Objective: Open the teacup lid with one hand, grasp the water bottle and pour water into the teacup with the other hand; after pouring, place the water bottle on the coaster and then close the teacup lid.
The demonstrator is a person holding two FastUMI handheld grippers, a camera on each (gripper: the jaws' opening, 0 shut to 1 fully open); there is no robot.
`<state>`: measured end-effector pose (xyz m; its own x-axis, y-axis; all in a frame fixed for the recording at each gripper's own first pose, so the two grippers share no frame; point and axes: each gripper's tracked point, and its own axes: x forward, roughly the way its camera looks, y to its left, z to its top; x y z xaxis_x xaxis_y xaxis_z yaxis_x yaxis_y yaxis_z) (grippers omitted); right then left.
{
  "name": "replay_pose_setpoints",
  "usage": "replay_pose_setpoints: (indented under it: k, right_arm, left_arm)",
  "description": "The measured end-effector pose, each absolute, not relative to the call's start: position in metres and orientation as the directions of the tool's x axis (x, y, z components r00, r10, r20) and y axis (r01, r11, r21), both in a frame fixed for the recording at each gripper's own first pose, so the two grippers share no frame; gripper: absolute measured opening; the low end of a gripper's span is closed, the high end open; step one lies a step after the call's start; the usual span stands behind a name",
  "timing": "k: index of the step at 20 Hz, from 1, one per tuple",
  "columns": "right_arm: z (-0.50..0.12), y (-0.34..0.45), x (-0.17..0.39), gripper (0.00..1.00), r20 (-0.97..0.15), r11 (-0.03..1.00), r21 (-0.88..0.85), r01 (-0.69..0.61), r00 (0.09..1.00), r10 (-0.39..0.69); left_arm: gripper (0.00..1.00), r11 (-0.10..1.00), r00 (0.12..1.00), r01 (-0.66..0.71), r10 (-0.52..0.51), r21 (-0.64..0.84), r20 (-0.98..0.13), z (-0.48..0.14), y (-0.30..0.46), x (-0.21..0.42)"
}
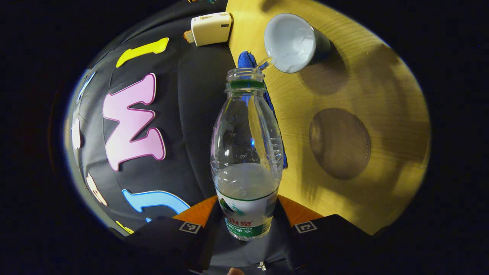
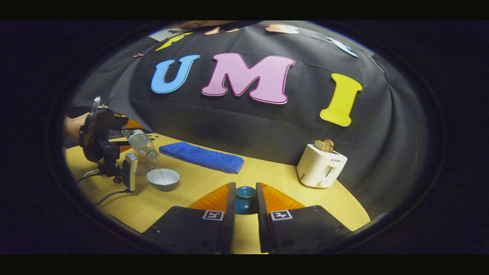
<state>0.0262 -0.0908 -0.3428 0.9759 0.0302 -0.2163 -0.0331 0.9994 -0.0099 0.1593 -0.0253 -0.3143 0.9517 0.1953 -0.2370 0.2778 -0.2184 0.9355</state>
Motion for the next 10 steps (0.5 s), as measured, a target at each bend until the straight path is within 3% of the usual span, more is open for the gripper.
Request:
replay_pose_setpoints:
  k: [1,3,10]
  right_arm:
    - [-0.342,-0.09,0.026,0.29,-0.215,0.999,-0.009,-0.033,0.976,0.031]
    - [-0.343,-0.09,0.028,0.24,-0.216,0.999,-0.013,-0.035,0.976,0.031]
    - [-0.34,-0.088,0.025,0.29,-0.207,0.999,-0.025,-0.037,0.978,0.031]
  left_arm:
    - [0.73,-0.221,0.954,0.272,0.192,0.936,-0.232,-0.313,-0.025,0.159]
    - [0.73,-0.234,0.959,0.256,0.182,0.938,-0.217,-0.31,-0.026,0.161]
    - [0.74,-0.308,0.978,0.191,0.138,0.932,-0.154,-0.292,-0.027,0.166]
